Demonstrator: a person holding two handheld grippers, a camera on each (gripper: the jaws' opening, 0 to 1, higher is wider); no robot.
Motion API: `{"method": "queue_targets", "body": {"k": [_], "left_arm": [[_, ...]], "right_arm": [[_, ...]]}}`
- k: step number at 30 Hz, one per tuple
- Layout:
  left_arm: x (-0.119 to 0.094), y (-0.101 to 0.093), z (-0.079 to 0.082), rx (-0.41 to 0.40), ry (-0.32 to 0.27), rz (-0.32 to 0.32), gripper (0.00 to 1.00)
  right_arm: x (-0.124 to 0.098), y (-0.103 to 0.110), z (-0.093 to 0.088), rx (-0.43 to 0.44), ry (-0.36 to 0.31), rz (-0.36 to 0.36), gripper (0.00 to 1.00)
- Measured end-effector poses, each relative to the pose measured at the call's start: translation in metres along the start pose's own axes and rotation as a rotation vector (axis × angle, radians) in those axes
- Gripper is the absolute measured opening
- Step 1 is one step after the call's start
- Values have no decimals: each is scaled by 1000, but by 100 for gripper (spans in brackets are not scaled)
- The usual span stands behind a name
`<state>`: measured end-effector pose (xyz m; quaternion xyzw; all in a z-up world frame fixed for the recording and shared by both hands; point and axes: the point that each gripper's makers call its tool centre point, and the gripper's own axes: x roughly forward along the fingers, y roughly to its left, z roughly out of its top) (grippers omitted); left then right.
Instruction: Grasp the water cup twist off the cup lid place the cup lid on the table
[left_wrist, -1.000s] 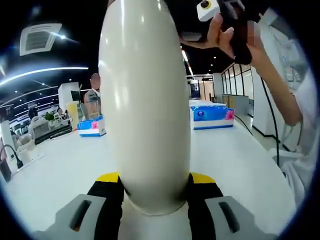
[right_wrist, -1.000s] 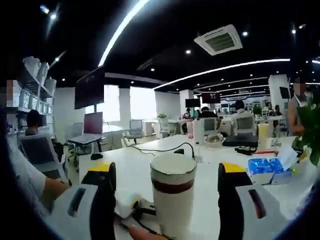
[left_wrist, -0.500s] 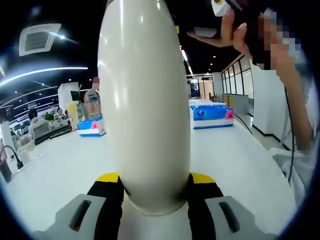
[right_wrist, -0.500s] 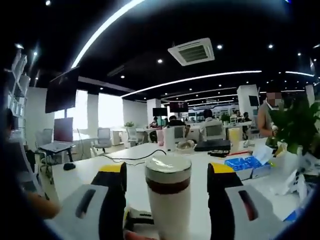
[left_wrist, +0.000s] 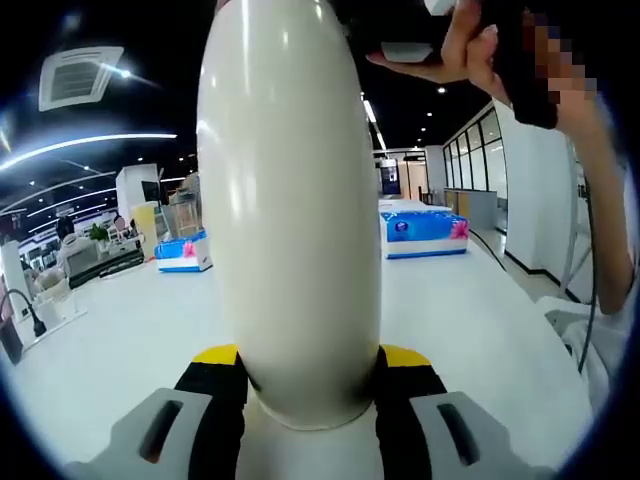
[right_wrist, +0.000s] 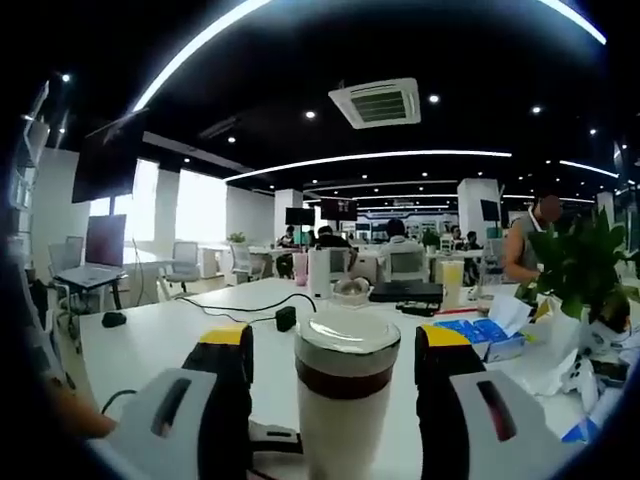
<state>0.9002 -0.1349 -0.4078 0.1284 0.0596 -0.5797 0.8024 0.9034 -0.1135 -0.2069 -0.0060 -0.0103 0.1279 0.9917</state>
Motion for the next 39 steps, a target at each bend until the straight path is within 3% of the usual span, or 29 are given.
{"method": "queue_targets", "body": {"k": [3,10,17,28,39], "left_arm": [[0,0,0,0,0,0,51],[0,-1,0,1,0,-1,51],[0,-1,0,1,0,-1,51],[1,-1,0,1,-1,-2,51],[1,-1,0,2,-2,-6,51]], "right_arm": [[0,-2,1,-1,-2,-6,64],[-3,-5,4,-1,-23,-7,47],[1,-6,-2,14,3,5,47],[0,-7,0,36,-8,21,44],[-1,-6,-1,26,-2,88,44]]}}
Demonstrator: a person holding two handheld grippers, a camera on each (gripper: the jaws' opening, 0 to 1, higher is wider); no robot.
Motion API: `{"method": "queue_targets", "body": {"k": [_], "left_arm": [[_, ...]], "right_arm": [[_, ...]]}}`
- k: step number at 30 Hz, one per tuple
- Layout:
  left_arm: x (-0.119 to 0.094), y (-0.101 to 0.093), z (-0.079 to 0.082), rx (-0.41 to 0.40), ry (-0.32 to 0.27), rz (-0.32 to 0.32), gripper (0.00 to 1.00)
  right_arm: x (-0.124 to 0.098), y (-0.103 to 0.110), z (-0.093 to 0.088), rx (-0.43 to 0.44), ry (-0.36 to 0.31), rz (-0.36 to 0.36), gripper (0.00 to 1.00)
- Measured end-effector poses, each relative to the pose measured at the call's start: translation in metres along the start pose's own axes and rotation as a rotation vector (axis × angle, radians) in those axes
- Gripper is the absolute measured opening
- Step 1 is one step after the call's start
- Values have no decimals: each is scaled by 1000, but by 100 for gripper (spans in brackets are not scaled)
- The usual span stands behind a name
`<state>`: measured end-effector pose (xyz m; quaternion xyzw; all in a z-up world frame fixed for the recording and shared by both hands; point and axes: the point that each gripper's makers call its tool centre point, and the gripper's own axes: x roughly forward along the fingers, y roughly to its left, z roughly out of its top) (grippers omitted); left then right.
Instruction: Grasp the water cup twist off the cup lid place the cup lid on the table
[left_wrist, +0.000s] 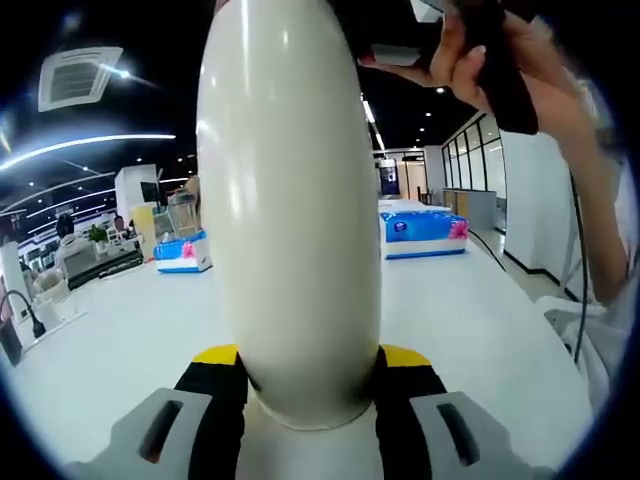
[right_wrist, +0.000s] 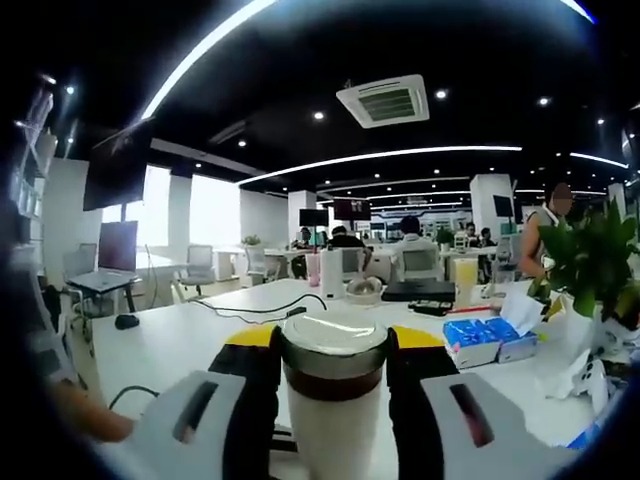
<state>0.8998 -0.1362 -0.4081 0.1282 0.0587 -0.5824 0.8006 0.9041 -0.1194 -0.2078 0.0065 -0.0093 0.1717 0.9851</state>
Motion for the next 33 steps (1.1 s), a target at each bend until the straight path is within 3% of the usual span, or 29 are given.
{"method": "queue_targets", "body": {"k": [24,33], "left_arm": [[2,3,0,-6,0,0,51],[3,5,0,-6,0,0,51]], "right_arm": [[3,4,0,4,-45,276,43],[1,8,-1,1,-14,414,44]]}}
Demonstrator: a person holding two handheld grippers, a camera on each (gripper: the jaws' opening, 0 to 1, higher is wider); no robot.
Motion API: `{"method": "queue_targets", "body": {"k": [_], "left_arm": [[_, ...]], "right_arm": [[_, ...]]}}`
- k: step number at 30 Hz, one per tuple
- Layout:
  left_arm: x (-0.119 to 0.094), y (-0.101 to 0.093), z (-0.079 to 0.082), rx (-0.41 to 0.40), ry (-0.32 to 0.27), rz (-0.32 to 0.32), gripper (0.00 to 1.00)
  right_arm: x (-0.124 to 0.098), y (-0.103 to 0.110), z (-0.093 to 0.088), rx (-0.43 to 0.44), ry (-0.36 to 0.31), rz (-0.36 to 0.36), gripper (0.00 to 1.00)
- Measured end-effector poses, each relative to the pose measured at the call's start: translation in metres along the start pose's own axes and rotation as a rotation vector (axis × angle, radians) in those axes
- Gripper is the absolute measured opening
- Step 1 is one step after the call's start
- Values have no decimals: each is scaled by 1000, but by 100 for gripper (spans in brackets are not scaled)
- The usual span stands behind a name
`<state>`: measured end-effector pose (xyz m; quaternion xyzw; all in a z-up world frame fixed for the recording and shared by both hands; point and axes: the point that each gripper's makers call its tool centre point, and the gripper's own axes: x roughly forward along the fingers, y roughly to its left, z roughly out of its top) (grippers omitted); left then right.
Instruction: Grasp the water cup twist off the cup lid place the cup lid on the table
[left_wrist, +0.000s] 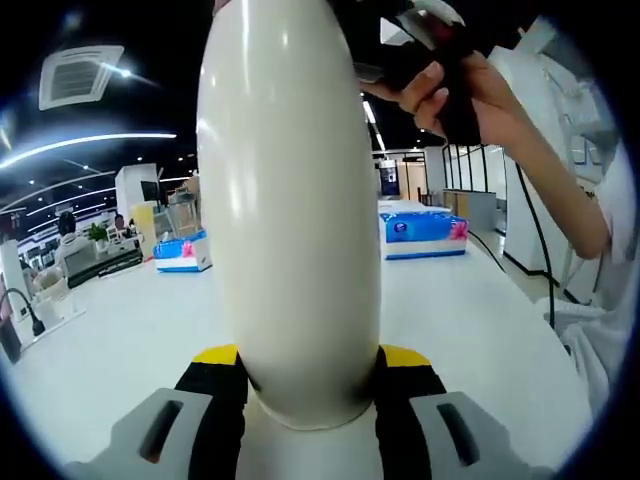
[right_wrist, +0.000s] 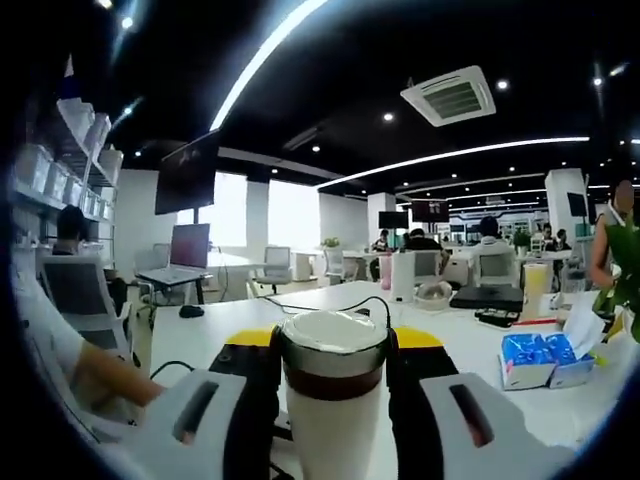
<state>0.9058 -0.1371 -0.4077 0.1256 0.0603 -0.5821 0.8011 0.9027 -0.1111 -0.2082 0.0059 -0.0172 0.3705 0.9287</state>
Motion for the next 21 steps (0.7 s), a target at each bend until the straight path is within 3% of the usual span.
{"method": "queue_targets", "body": {"k": [7,21], "left_arm": [[1,3,0,-1,0,0,51],[-1,0,0,-1,-1,1,51]], "right_arm": [[0,0,0,55,-30,152,44],[0,0,0,63,-29,270,44]]}}
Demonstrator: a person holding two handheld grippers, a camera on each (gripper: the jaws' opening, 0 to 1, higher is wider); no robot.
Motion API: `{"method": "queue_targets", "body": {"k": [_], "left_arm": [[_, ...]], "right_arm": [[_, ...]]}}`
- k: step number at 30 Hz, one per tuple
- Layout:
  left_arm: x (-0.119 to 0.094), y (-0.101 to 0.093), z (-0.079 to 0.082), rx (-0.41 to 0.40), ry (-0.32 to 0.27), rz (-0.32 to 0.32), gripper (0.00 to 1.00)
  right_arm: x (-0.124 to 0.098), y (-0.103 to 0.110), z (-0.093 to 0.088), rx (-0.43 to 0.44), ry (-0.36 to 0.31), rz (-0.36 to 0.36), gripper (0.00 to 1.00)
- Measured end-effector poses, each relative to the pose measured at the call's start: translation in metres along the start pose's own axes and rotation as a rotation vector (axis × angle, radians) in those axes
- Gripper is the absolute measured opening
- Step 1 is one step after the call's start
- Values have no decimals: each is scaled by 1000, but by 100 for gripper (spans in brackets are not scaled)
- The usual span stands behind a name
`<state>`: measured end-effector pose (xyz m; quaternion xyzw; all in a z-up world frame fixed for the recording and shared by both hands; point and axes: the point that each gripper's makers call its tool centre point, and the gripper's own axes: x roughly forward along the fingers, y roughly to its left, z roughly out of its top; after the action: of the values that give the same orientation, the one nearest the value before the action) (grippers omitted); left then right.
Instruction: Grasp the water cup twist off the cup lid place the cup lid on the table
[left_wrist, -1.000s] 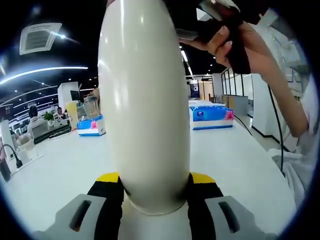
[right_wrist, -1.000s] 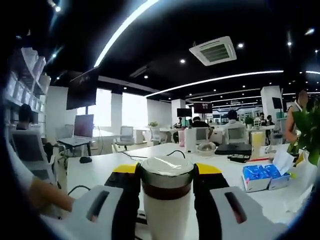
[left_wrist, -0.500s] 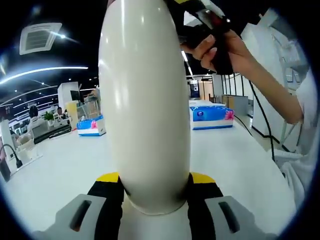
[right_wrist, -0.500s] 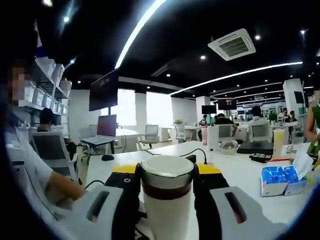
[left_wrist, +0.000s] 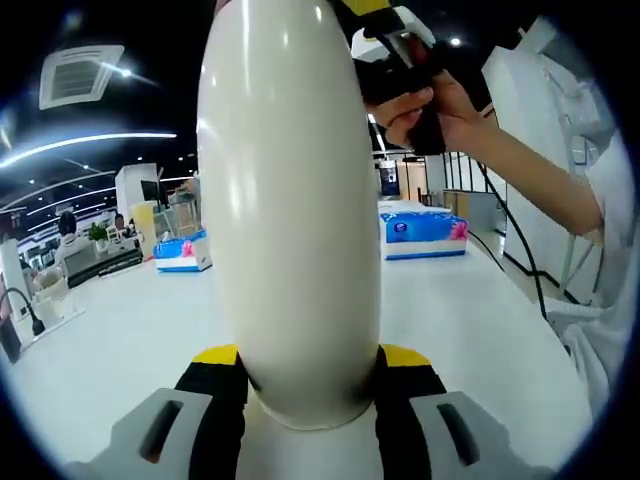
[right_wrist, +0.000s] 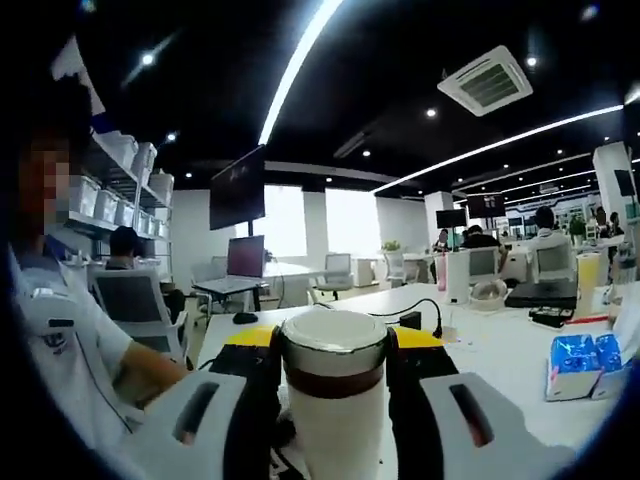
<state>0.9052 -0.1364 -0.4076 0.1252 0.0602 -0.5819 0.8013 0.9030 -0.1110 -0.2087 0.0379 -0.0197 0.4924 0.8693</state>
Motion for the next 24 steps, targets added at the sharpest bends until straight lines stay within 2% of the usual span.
{"method": "queue_targets", "body": {"k": [17,24], "left_arm": [[-1,-6,0,1,-1,-2,51],[-1,-7,-1,1,-1,-2,51]], "right_arm": [[0,5,-2,38,-24,165,44],[0,8,-3,54,-11,204,44]]}}
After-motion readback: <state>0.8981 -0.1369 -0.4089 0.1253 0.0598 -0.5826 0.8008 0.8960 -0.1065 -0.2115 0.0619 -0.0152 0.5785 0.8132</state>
